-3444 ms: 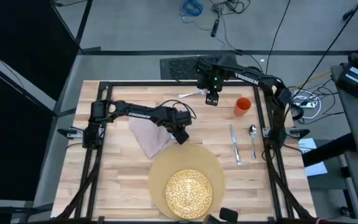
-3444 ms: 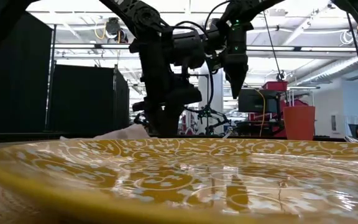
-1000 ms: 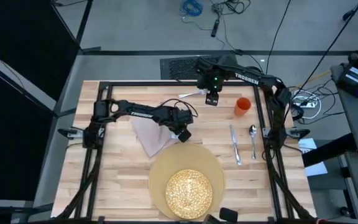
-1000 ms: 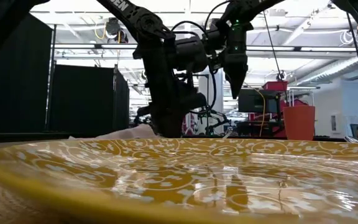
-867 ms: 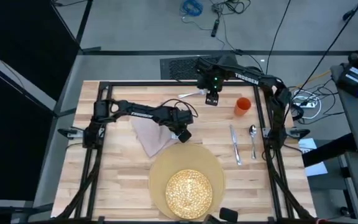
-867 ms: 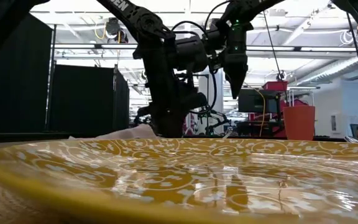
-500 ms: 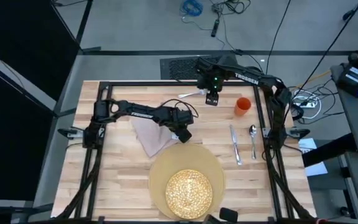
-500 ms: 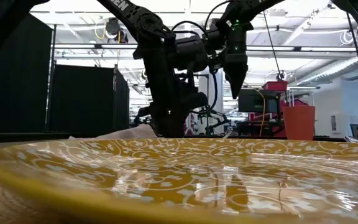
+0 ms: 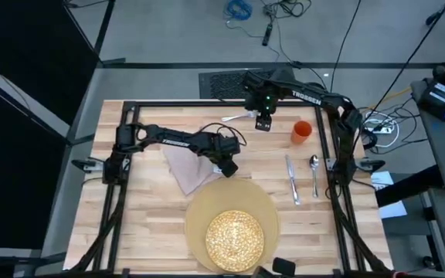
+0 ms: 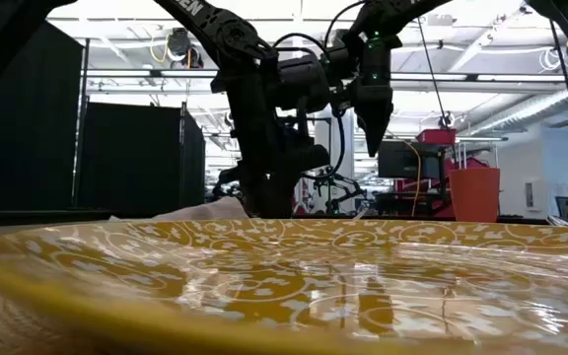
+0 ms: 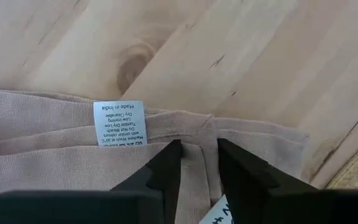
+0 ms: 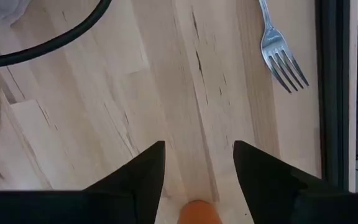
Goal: Set table place
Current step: Fold the brown table napkin
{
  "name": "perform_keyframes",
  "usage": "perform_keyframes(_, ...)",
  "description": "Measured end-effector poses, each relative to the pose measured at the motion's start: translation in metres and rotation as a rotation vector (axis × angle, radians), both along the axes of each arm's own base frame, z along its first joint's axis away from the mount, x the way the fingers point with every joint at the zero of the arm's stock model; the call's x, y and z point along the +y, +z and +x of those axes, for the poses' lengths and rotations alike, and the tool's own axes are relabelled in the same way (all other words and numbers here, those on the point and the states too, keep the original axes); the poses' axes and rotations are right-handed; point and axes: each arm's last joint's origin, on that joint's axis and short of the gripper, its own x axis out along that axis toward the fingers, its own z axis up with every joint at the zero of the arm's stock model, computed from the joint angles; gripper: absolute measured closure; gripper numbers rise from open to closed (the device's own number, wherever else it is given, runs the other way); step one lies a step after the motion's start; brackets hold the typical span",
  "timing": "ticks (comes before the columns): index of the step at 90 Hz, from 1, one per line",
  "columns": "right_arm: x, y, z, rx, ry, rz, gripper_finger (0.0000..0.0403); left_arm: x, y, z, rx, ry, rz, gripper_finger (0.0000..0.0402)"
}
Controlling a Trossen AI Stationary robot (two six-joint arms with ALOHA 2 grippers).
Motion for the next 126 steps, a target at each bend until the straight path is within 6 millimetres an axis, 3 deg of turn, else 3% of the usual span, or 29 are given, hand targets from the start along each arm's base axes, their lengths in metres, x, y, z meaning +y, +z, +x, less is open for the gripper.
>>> perform_keyframes(44, 0.000, 0.000, 0.000, -0.004, 0.000, -0.003, 0.0227, 0.000, 0.001, 0.000, -0.005, -0.004, -0.012, 0.0315)
perform_keyframes(73, 0.000, 0.000, 0.001, -0.005, 0.000, -0.003, 0.0227, -0.001, 0.002, 0.000, -0.006, -0.025, -0.014, 0.0397)
perform_keyframes(113, 0.000, 0.000, 0.001, -0.005, 0.001, -0.004, 0.0227, -0.001, 0.002, 0.000, 0.003, -0.037, 0.030, 0.0401)
perform_keyframes(126, -0.001, 0.000, 0.001, -0.013, 0.001, -0.009, 0.0227, -0.006, 0.012, -0.004, 0.011, -0.047, 0.047, 0.0401)
